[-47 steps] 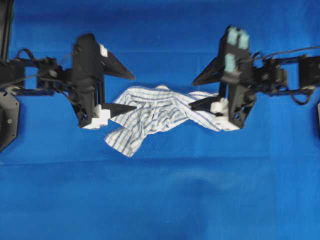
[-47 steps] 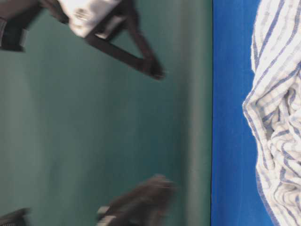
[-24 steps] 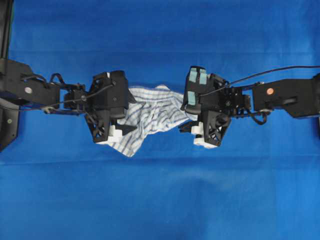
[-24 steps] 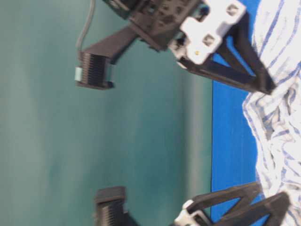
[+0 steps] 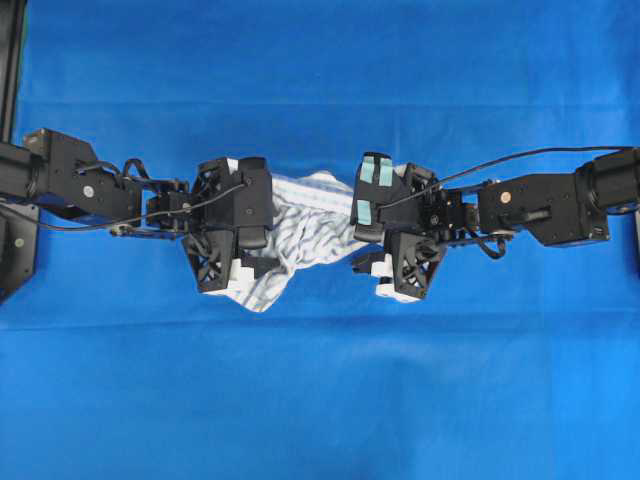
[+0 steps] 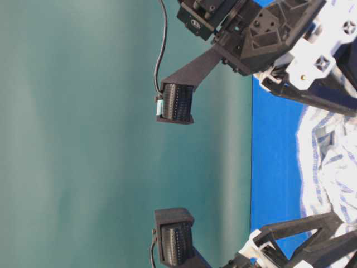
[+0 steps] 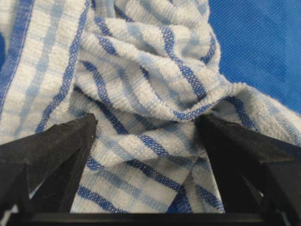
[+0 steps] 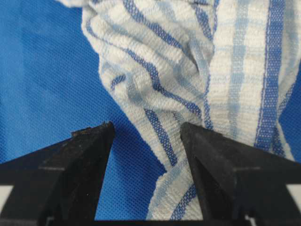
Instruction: Lift the towel with both arms.
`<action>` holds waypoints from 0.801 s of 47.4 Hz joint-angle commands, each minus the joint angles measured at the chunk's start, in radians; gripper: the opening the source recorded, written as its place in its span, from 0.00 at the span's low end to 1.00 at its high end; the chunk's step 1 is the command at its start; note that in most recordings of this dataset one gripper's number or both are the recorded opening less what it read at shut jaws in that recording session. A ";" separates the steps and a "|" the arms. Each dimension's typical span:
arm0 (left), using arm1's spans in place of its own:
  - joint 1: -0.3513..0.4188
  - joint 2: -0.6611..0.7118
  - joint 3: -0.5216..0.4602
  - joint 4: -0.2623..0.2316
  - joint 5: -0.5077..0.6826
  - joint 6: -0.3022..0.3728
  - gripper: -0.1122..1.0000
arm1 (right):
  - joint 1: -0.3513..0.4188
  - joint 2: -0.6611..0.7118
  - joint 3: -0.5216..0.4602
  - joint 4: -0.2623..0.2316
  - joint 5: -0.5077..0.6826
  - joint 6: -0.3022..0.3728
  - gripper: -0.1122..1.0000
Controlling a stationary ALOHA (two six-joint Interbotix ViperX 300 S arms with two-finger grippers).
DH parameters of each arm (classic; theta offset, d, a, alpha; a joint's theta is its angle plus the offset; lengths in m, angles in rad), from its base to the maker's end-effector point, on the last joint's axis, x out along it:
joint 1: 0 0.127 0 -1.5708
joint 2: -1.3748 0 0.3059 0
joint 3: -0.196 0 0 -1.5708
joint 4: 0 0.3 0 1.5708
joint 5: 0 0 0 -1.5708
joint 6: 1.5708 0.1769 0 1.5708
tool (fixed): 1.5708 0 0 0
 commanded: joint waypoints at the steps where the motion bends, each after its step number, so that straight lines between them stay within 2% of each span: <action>1: -0.002 -0.006 -0.020 -0.002 0.002 0.000 0.86 | 0.000 -0.012 -0.017 0.000 -0.008 0.002 0.67; 4: -0.003 -0.006 -0.023 -0.002 0.005 0.000 0.79 | -0.005 -0.012 -0.018 0.000 -0.008 0.002 0.65; 8: -0.005 -0.006 -0.023 -0.002 0.009 0.000 0.60 | -0.011 -0.012 -0.018 0.000 -0.008 0.002 0.55; 14: -0.009 -0.006 -0.023 -0.002 0.020 0.002 0.29 | -0.015 -0.012 -0.018 0.000 -0.008 0.002 0.19; 15: -0.011 -0.006 -0.023 -0.002 0.021 0.002 0.25 | -0.017 -0.012 -0.018 0.000 -0.008 0.002 0.15; 17: -0.009 -0.006 -0.023 -0.002 0.025 0.002 0.17 | -0.017 -0.012 -0.018 0.000 -0.008 0.002 0.14; 28: -0.011 -0.031 -0.028 -0.002 0.051 0.005 0.15 | -0.017 -0.018 -0.025 0.000 -0.008 0.002 0.14; 38: -0.009 -0.160 -0.049 -0.002 0.176 0.006 0.15 | -0.015 -0.107 -0.035 0.002 0.023 0.003 0.14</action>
